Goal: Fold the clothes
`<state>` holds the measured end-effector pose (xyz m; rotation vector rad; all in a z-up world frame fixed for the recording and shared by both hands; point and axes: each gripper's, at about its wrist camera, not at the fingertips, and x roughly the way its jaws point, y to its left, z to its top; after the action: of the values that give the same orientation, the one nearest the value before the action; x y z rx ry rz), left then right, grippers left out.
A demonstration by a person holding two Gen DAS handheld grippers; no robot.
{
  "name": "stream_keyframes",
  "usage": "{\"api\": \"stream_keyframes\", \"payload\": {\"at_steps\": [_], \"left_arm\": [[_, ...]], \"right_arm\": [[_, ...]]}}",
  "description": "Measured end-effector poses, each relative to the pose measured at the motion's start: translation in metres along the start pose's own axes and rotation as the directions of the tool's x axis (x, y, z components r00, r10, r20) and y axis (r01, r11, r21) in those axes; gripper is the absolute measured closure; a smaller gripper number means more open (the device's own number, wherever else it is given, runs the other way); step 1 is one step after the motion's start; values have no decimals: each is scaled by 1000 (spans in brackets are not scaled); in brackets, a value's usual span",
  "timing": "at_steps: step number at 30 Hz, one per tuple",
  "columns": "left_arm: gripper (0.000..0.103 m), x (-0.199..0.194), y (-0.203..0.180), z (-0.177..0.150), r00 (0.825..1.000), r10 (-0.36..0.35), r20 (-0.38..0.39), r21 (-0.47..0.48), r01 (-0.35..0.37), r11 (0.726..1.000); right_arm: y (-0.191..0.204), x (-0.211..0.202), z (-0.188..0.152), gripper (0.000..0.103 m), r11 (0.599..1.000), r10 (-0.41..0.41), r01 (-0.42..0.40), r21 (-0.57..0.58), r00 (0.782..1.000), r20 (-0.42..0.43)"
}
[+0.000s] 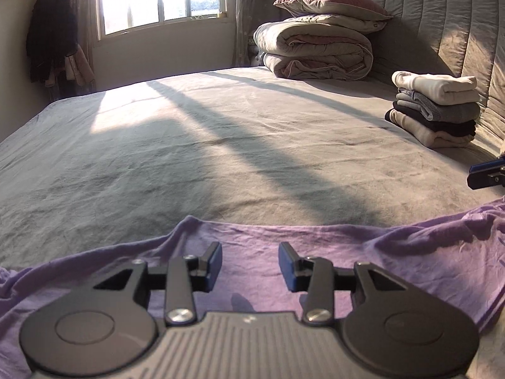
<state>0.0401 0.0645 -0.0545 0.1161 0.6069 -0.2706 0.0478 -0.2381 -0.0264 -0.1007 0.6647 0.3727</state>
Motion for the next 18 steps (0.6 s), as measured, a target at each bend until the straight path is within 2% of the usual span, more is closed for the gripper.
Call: {"api": "stream_keyframes", "payload": {"at_steps": [4, 9, 14, 18], "left_arm": [[62, -11, -23, 1, 996, -93, 10, 23, 93, 995], [61, -22, -61, -2, 974, -225, 8, 124, 223, 967], [61, -29, -101, -10, 942, -334, -26, 228, 330, 916], [61, -30, -131, -17, 922, -382, -57, 294, 382, 876]], "right_arm": [[-28, -18, -9, 67, 997, -42, 43, 65, 999, -16], [-60, -36, -25, 67, 980, -87, 103, 173, 991, -99], [-93, -58, -40, 67, 940, -36, 74, 334, 992, -118], [-117, -72, -49, 67, 885, 21, 29, 465, 995, -101]]}}
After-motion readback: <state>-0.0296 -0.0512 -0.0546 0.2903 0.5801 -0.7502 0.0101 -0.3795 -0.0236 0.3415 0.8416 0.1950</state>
